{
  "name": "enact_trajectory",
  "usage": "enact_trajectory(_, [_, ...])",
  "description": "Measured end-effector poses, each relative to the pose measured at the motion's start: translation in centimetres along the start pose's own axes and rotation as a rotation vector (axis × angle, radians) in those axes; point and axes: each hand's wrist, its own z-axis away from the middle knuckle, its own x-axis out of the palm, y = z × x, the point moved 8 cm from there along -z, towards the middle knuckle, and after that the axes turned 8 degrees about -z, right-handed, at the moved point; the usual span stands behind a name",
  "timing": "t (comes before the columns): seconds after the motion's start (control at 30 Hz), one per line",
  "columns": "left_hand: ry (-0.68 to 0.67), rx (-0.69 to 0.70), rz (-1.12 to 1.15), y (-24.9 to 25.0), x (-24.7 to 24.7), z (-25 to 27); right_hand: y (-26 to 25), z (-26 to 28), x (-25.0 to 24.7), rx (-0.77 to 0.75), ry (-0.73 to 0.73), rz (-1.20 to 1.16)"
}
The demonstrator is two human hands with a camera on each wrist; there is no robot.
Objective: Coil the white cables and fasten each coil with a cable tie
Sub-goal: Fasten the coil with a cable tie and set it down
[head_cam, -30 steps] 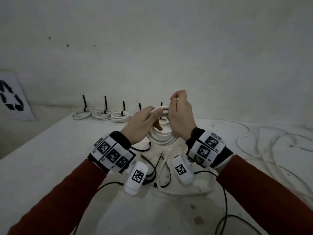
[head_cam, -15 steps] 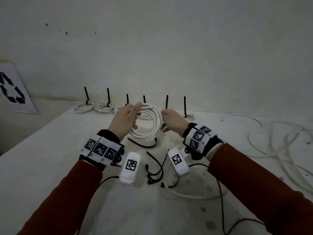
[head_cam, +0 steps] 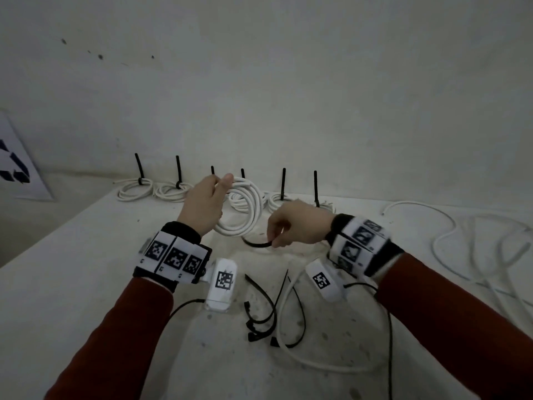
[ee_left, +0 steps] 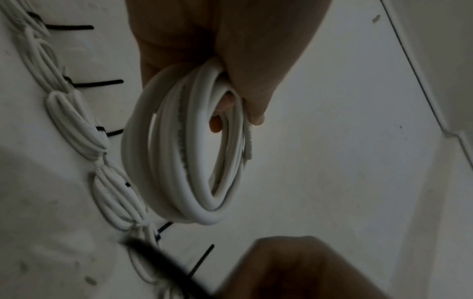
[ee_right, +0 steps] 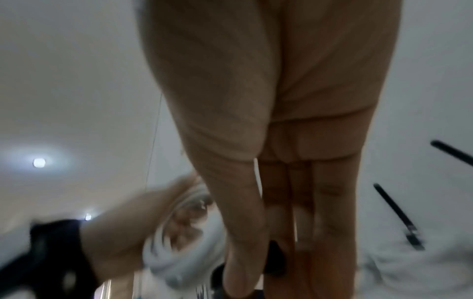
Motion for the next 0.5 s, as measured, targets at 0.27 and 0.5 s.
enact_trajectory(0.27, [0.024, 0.006, -0.181, -1.1, 0.4, -0.5, -3.6, 7.6, -5.5, -0.138, 0.164, -0.279])
enact_trajectory(0.5, [0.008, 0.083, -0.161, 2.8, 0.6, 0.9, -5.5, 6.6, -3.3, -0.202, 0.191, -0.161])
